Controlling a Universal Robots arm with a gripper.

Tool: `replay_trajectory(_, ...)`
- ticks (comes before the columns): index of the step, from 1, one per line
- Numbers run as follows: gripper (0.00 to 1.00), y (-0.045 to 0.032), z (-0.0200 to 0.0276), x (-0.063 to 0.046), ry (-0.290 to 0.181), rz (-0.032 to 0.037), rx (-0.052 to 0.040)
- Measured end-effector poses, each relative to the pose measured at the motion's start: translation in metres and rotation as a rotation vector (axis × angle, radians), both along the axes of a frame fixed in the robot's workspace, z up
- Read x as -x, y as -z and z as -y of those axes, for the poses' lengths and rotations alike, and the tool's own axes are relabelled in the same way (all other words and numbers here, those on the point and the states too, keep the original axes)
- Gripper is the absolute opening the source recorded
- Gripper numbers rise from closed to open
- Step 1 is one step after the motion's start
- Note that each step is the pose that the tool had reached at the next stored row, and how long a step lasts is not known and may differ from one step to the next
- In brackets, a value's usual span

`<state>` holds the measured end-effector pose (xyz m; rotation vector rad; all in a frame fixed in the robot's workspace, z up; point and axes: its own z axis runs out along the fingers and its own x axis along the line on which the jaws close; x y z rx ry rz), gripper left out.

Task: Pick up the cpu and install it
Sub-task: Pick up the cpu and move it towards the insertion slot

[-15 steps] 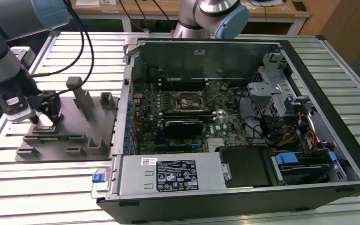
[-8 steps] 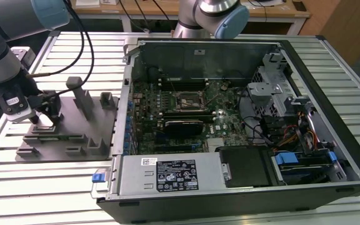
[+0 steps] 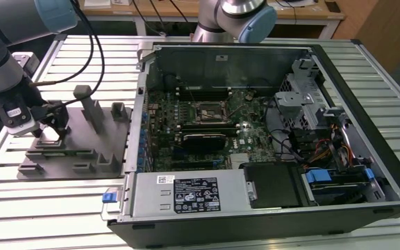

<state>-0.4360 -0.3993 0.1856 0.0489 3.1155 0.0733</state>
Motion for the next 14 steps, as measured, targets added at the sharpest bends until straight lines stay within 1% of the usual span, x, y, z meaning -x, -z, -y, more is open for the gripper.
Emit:
replay_trajectory(2, 0.61, 0.0011, 0.0, 0.0, 0.0, -0.0001, 0.0001)
replay_trajectory(14, 0.61, 0.0018, 0.0, 0.0, 0.0, -0.0003, 0.0002)
